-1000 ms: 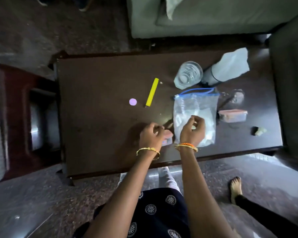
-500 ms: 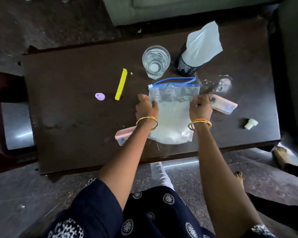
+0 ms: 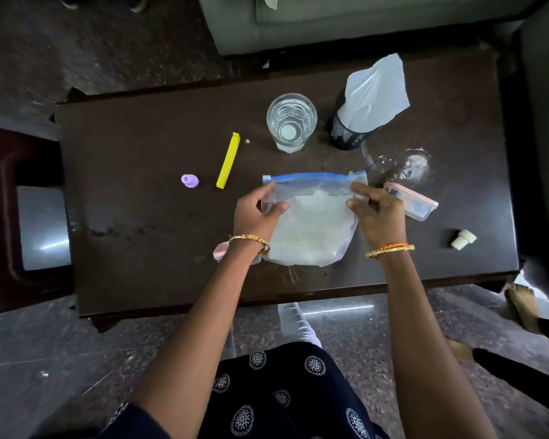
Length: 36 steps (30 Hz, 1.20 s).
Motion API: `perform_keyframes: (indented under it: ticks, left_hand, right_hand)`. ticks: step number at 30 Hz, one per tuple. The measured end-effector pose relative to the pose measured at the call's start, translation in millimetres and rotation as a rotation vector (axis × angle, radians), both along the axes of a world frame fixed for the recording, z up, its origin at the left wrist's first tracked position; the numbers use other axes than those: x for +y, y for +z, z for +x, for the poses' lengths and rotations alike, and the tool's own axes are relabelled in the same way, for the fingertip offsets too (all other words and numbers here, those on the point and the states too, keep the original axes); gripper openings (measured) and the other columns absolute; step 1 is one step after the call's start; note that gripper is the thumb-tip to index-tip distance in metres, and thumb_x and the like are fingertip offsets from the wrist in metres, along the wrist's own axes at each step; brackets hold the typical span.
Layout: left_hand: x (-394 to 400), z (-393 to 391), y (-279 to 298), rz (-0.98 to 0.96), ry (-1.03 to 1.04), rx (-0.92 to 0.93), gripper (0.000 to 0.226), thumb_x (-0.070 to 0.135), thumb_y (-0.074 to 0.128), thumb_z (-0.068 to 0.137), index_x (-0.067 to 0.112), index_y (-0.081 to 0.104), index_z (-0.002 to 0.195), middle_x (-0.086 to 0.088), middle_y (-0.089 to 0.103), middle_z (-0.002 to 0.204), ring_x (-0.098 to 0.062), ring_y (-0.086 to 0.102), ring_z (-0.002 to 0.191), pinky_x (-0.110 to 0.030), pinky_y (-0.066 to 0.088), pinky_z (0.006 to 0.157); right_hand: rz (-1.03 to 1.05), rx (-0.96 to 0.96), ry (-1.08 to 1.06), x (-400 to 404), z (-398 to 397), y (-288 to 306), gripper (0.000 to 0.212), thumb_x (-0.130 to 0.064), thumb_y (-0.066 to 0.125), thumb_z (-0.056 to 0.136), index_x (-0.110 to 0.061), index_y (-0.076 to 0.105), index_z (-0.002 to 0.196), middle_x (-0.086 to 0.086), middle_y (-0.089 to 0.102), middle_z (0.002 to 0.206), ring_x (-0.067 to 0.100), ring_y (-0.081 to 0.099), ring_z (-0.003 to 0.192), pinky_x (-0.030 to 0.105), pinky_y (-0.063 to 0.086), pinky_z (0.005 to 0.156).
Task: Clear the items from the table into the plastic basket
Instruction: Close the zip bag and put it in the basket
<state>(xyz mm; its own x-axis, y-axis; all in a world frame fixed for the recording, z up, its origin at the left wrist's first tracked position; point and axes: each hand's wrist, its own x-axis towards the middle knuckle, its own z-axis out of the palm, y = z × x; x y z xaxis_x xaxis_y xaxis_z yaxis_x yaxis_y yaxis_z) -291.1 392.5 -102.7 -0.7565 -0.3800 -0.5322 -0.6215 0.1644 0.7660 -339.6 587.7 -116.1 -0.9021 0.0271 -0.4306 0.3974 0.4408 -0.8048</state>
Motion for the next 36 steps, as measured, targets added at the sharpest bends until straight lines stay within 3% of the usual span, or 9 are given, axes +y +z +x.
perform_keyframes:
  ticks: [6,8,10,14,19,23,27,32,36]
  left_hand:
    - [-27,7,20,-0.252,-0.169,-0.051,0.021,0.031,0.069,0.079,0.013,0.069,0.089,-0.005,0.062,0.096,-0.027,0.056,0.102,-0.050,0.041,0.097]
    - [-36,8,28,-0.255,-0.139,-0.028,0.027,0.037,0.065,0.082,0.012,0.064,0.092,0.001,0.049,0.103,-0.023,0.051,0.109,-0.049,0.039,0.101]
    - [-45,7,35,-0.174,-0.079,0.029,0.031,0.036,0.058,0.088,0.009,0.061,0.103,0.000,0.049,0.110,-0.018,0.052,0.108,-0.044,0.043,0.100]
    - [-49,5,50,-0.127,0.117,0.194,0.021,0.031,0.045,0.096,0.022,0.050,0.077,0.006,0.051,0.067,-0.002,0.047,0.060,-0.020,0.042,0.061]
    - [-52,-3,56,-0.368,0.362,0.359,0.022,0.022,0.042,0.098,0.005,0.051,0.087,0.014,0.044,0.057,-0.002,0.049,0.051,-0.011,0.033,0.048]
    - [-86,-4,55,-0.533,0.408,0.452,0.022,0.015,0.046,0.096,-0.001,0.056,0.084,-0.006,0.047,0.052,-0.024,0.042,0.048,-0.025,0.028,0.045]
    - [-127,4,57,-0.606,0.424,0.475,0.022,0.016,0.047,0.095,0.000,0.058,0.084,-0.001,0.042,0.049,-0.015,0.034,0.040,-0.024,0.024,0.041]
    - [-193,25,71,-0.569,0.509,0.401,0.025,0.020,0.048,0.095,0.002,0.060,0.085,0.004,0.042,0.054,-0.016,0.032,0.043,-0.021,0.023,0.044]
    - [-284,52,91,-0.598,0.615,0.311,0.028,0.021,0.050,0.094,-0.002,0.061,0.081,-0.023,0.066,0.074,-0.027,0.051,0.068,-0.023,0.027,0.055]
  right_hand:
    - [0.111,0.043,0.131,-3,-4,17,0.018,-0.011,0.066,0.085,0.000,0.070,0.098,0.015,0.059,0.104,0.023,0.053,0.092,0.028,0.051,0.089]
    - [0.084,0.097,0.129,-10,-5,24,0.016,-0.011,0.065,0.086,0.005,0.067,0.090,0.006,0.047,0.112,0.022,0.050,0.104,0.017,0.046,0.089]
    - [-0.004,0.101,0.095,-22,-6,36,0.011,-0.013,0.060,0.090,-0.003,0.064,0.087,-0.002,0.050,0.112,0.017,0.054,0.101,0.026,0.048,0.080]
    - [-0.092,0.208,-0.085,-67,0,56,0.013,-0.019,0.052,0.096,-0.017,0.061,0.086,-0.012,0.050,0.069,-0.006,0.043,0.062,0.012,0.038,0.060]
    - [0.022,0.458,-0.342,-131,8,63,0.020,-0.014,0.048,0.096,0.000,0.059,0.087,-0.013,0.048,0.064,-0.013,0.047,0.058,0.001,0.034,0.058]
    - [0.094,0.620,-0.365,-170,7,59,0.022,-0.010,0.050,0.094,0.005,0.061,0.082,0.001,0.050,0.059,0.006,0.043,0.052,0.005,0.031,0.050]
    - [0.178,0.717,-0.328,-213,5,57,0.020,-0.006,0.054,0.091,0.006,0.064,0.079,0.009,0.058,0.055,0.005,0.043,0.051,0.008,0.029,0.049]
    - [0.052,0.648,-0.231,-278,19,61,0.022,-0.011,0.051,0.094,0.004,0.065,0.085,-0.003,0.063,0.063,0.005,0.052,0.060,-0.001,0.033,0.055]
    - [-0.117,0.484,-0.120,-361,35,80,0.023,-0.026,0.054,0.094,-0.016,0.059,0.074,-0.013,0.043,0.051,-0.005,0.044,0.050,0.007,0.033,0.050]
